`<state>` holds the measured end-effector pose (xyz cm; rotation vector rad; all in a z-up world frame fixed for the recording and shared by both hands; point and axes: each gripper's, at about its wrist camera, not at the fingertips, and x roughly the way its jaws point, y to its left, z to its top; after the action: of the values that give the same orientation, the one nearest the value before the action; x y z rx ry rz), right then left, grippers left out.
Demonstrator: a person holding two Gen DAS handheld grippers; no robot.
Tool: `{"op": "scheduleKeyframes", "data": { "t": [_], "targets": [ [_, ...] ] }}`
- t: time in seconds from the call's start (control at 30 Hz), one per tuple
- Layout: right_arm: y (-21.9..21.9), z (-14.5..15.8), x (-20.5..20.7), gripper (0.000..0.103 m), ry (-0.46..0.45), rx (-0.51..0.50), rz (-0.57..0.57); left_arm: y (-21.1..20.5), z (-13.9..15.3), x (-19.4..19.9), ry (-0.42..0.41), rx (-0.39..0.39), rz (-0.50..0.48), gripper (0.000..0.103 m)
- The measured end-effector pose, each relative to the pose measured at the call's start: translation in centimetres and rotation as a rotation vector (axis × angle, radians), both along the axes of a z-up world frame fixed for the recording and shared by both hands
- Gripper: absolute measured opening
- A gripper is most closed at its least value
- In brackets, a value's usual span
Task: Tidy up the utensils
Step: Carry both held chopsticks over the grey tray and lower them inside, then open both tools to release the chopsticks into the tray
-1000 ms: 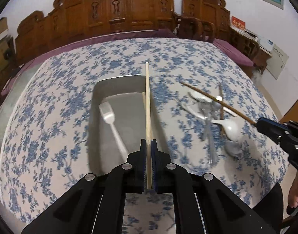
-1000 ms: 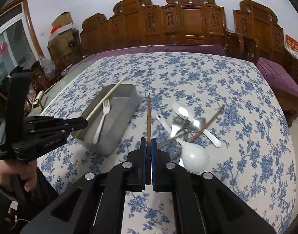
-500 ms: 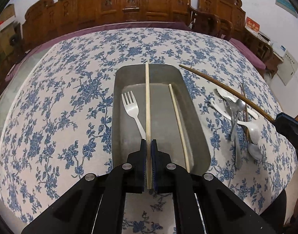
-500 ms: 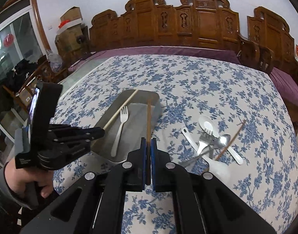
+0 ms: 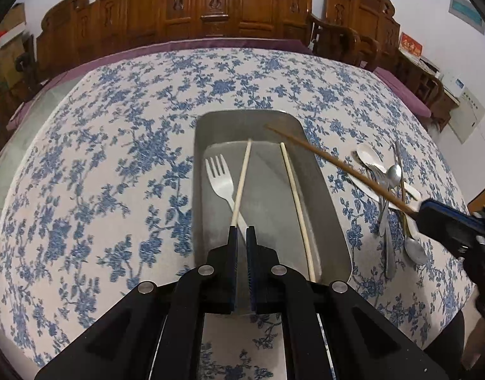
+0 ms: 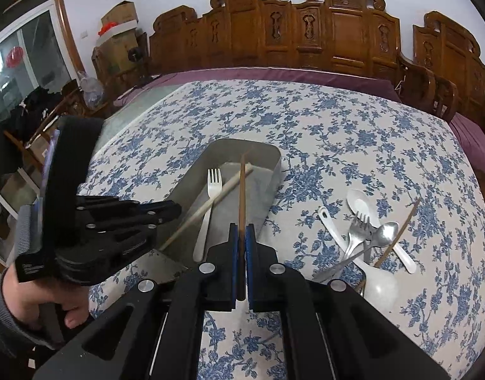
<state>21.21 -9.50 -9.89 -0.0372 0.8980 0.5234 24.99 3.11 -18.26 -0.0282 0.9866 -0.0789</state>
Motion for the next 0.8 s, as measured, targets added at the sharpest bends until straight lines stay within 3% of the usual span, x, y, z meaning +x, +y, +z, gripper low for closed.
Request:
{"op": "scheduleKeyframes", "data": {
  "t": [0.8],
  "targets": [
    [4.7,-4.4,4.4,0.006,0.122,0.007,-0.050,4.1,4.4,-2.1,-0.095,0.011,0.006,0.005]
  ]
}}
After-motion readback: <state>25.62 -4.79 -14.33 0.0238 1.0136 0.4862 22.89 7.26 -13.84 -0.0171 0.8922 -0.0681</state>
